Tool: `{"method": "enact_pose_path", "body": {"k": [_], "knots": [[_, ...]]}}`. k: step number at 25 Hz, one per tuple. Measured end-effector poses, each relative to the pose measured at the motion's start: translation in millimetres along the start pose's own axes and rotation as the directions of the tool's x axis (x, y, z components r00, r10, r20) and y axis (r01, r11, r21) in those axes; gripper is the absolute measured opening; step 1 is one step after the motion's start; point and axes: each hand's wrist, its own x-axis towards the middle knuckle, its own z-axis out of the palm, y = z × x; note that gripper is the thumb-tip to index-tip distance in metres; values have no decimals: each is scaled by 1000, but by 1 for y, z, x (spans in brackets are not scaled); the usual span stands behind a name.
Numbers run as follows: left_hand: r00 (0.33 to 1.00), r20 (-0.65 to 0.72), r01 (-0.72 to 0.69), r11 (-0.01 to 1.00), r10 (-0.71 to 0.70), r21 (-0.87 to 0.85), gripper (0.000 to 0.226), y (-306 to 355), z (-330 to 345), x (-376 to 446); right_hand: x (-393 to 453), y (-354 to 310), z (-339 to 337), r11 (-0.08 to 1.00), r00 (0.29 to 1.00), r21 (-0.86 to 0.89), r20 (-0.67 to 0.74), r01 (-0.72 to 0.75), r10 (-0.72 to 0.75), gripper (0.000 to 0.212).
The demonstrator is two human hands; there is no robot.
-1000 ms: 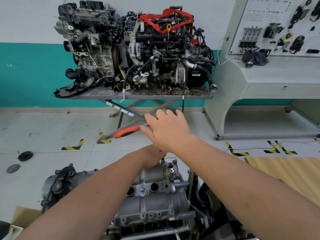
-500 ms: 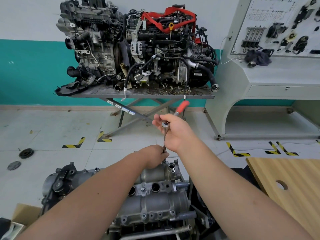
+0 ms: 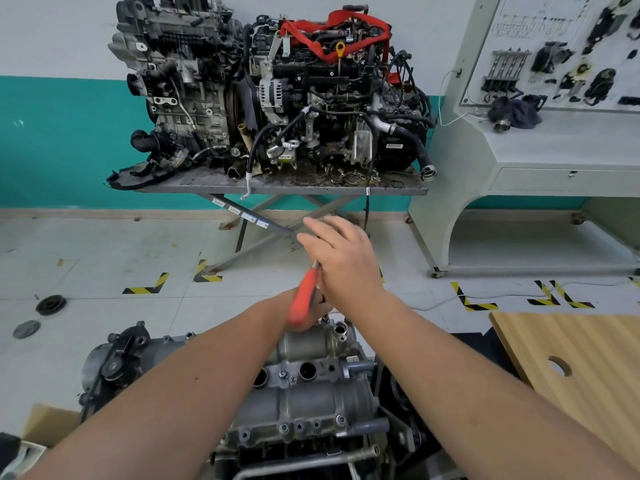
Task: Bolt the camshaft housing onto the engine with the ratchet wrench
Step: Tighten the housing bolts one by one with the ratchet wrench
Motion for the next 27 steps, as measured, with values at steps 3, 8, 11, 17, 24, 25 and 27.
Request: {"method": "enact_pose_path", "body": {"k": [3,8,11,17,24,25,27], "knots": [[990,82,100,977,-117,187,31,-2,0,1,15,-7,-9,918,971,-374,235,134,-46,25],[991,111,47,966,-77,252,42,-13,3,7,53,-17,-21,931,639,-364,716,-4,282,32],[990,82,83,948,-113,306,46,-17,5,10,67,-11,-23,833,478,-157,756,-531,447,24],[996,63,39,917,-70,398,36,-16,8,9,42,-8,-27,-495,244,418,893,-761,379,10],[992,59,85,926,-114,368,31,-16,7,12,8,-11,2,-196,477,743,584,-640,657,11],[991,59,92,932,-120,351,32,-16,8,14,2,-13,3,-6,576,760,498,-650,648,17],[991,69,89,945,-116,314,36,-15,8,13,-7,-11,7,417,775,719,268,-556,572,30]]}}
